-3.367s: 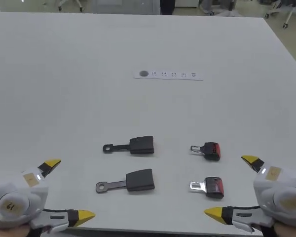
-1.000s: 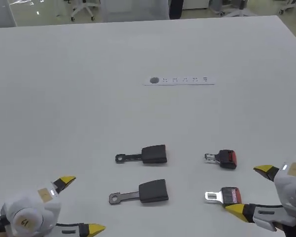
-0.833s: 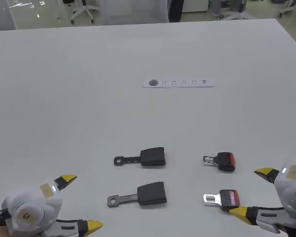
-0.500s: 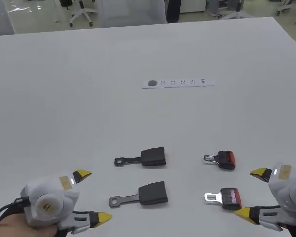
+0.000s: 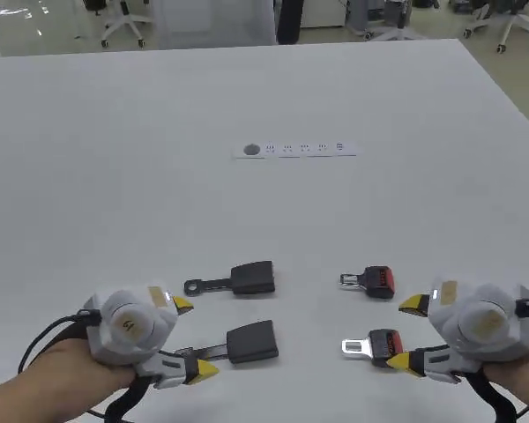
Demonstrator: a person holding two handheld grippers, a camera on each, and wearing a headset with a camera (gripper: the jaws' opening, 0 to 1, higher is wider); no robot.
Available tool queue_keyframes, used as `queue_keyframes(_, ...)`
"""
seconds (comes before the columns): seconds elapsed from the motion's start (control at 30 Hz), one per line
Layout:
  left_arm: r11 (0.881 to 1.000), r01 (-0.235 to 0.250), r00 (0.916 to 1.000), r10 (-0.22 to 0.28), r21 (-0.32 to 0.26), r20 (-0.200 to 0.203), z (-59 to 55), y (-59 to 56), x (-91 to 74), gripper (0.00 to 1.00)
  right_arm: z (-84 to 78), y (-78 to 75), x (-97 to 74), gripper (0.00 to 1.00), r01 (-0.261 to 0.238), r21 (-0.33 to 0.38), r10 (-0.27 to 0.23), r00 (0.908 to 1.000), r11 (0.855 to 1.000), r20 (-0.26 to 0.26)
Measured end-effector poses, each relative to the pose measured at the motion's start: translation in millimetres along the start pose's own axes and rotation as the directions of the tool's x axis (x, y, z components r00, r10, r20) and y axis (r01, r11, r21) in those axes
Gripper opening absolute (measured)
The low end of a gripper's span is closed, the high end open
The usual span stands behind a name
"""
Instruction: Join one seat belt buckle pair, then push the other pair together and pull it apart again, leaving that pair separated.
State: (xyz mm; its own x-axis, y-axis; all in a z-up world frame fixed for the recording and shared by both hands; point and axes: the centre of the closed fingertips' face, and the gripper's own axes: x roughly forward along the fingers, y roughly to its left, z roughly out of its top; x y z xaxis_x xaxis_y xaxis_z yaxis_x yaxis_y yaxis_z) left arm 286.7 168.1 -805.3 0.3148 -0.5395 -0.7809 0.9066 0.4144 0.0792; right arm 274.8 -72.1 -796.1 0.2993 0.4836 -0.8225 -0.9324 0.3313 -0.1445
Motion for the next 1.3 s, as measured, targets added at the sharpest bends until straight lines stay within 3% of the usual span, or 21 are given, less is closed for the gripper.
queue_keyframes(0.23,0.999,0.029,0.9995,-0.028,0.015,-0.017,3.7,-1.8,23.4,0.55,-10.4,1.3,20.3,0.41,-0.066,-0.062,0.063,0.9967,0.996,-0.051)
queue_keyframes(0.5,0.995,0.059,0.9965,-0.054,0.081,-0.063,3.6,-7.2,38.1,0.54,-16.0,5.4,32.0,0.4,-0.14,-0.109,0.129,0.9866,0.984,-0.099)
queue_keyframes(0.93,0.984,0.112,0.9904,-0.099,0.141,-0.096,18.0,-11.8,55.2,0.45,-28.7,5.4,39.2,0.38,-0.191,-0.105,0.175,0.974,0.976,-0.143)
queue_keyframes(1.0,0.981,0.118,0.989,-0.102,0.155,-0.107,17.1,-11.7,57.5,0.44,-32.3,5.8,40.1,0.38,-0.196,-0.108,0.178,0.972,0.975,-0.154)
queue_keyframes(1.07,0.968,0.13,0.9855,-0.102,0.213,-0.136,14.0,-11.7,58.6,0.43,-33.2,5.3,40.0,0.37,-0.198,-0.109,0.18,0.9709,0.974,-0.158)
queue_keyframes(1.23,0.959,0.165,0.9776,-0.129,0.228,-0.166,6.1,-17.4,61.3,0.37,-31.7,3.4,41.5,0.34,-0.197,-0.124,0.175,0.9702,0.973,-0.168)
queue_keyframes(1.3,0.959,0.182,0.9758,-0.148,0.217,-0.16,7.1,-19.3,59.7,0.34,-32.3,3.2,42.5,0.34,-0.197,-0.133,0.172,0.9693,0.971,-0.175)
